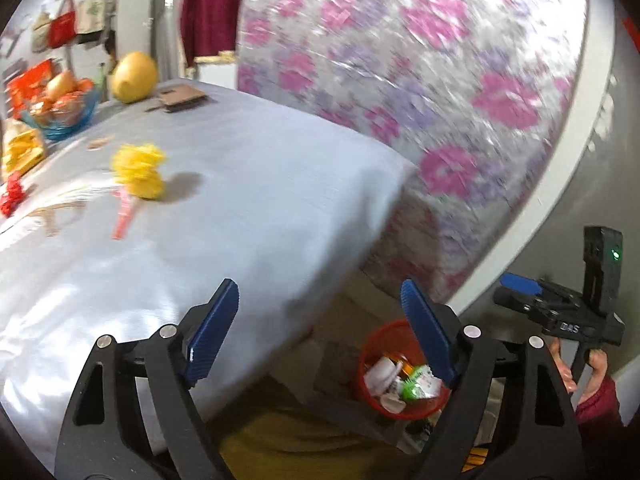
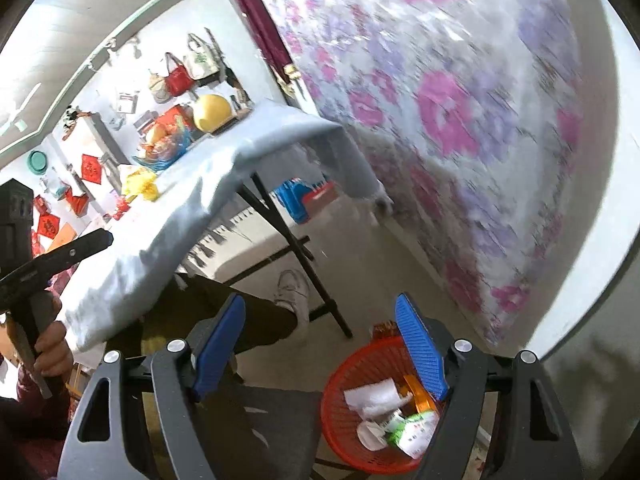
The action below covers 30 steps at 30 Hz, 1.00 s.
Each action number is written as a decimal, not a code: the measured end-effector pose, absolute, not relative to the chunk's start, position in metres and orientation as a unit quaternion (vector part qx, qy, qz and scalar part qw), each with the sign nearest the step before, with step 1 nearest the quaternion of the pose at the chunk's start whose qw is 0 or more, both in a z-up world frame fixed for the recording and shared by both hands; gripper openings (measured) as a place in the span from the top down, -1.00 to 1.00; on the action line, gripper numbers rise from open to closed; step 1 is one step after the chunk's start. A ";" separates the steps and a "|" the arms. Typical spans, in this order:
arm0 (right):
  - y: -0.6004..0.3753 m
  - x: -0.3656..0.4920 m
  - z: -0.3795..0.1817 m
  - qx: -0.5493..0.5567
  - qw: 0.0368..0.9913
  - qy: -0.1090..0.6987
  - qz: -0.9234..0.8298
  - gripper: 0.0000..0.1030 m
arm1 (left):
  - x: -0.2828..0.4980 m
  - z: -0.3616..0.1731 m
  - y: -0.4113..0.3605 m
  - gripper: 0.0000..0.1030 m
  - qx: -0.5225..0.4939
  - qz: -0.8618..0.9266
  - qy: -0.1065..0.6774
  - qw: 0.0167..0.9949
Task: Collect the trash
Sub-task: 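Move both tools back toward the table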
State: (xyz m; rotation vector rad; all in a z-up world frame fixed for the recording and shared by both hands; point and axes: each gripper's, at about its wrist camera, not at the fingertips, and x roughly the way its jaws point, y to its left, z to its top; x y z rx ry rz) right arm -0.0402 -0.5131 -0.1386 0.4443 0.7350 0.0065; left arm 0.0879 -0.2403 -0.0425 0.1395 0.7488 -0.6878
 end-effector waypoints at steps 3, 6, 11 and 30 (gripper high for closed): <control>-0.500 -0.031 -0.124 0.207 0.916 0.344 0.018 -0.58 | 0.099 -0.034 -0.218 -0.65 0.055 -0.306 0.351 0.883; -0.482 -0.015 -0.109 0.197 0.922 0.332 0.040 -0.61 | 0.110 -0.027 -0.190 -0.73 0.035 -0.282 0.347 0.894; -0.444 0.016 -0.085 0.177 0.927 0.319 0.082 -0.71 | 0.129 -0.020 -0.138 -0.77 0.007 -0.236 0.343 0.909; -0.305 0.155 -0.049 0.077 0.924 0.329 0.178 -0.84 | 0.277 -0.014 0.019 -0.81 -0.034 -0.051 0.381 0.923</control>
